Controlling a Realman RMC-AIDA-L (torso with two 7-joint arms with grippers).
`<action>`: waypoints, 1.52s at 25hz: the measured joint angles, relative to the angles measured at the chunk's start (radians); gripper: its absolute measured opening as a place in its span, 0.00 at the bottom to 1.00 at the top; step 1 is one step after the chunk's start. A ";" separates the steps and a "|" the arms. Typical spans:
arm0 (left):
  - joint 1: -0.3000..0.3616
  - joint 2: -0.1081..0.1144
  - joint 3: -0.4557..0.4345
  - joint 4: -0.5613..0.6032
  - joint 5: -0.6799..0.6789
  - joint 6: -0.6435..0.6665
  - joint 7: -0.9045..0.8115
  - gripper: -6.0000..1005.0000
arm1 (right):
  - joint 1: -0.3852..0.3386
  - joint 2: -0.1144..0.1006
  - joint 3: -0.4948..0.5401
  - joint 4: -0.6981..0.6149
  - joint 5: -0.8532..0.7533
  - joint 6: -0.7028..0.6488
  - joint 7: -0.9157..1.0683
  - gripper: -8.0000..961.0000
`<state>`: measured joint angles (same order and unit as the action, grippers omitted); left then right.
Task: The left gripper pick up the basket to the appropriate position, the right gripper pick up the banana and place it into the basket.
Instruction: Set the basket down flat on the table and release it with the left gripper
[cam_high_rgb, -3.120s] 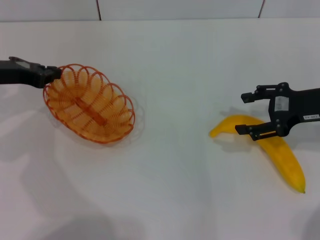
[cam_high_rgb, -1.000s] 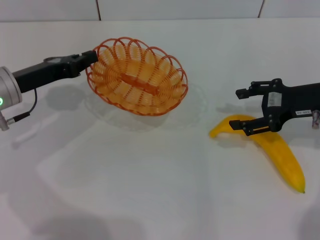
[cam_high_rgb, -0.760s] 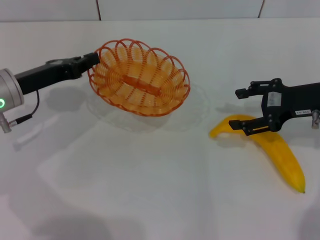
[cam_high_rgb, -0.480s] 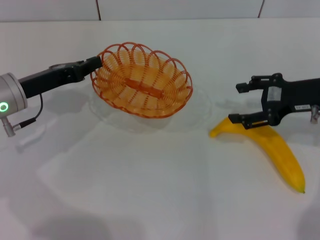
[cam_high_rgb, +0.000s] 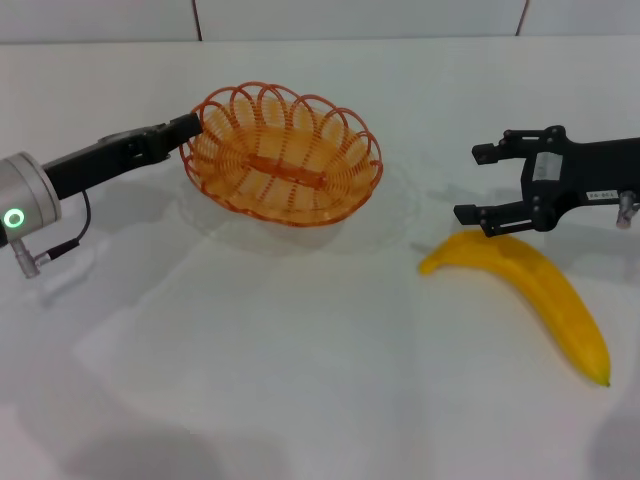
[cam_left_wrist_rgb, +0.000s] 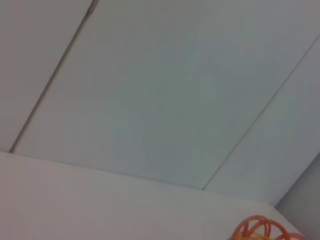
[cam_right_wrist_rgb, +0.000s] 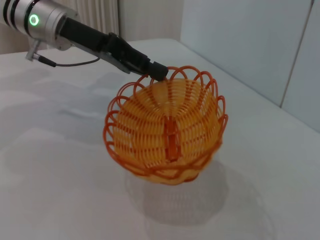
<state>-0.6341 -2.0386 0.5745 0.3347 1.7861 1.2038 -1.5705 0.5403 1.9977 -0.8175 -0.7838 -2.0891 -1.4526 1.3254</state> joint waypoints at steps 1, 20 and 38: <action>0.000 0.000 0.002 -0.003 -0.001 -0.003 0.000 0.08 | 0.000 0.000 0.001 0.000 0.000 0.001 0.000 0.90; -0.016 -0.002 0.008 -0.052 0.001 -0.031 0.015 0.08 | 0.003 0.010 0.026 -0.004 0.001 0.012 -0.003 0.90; -0.027 -0.003 -0.001 -0.101 -0.004 -0.057 0.029 0.08 | 0.003 0.012 0.026 -0.009 0.040 0.012 -0.006 0.90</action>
<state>-0.6607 -2.0417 0.5734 0.2340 1.7825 1.1465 -1.5420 0.5430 2.0095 -0.7915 -0.7931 -2.0492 -1.4401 1.3195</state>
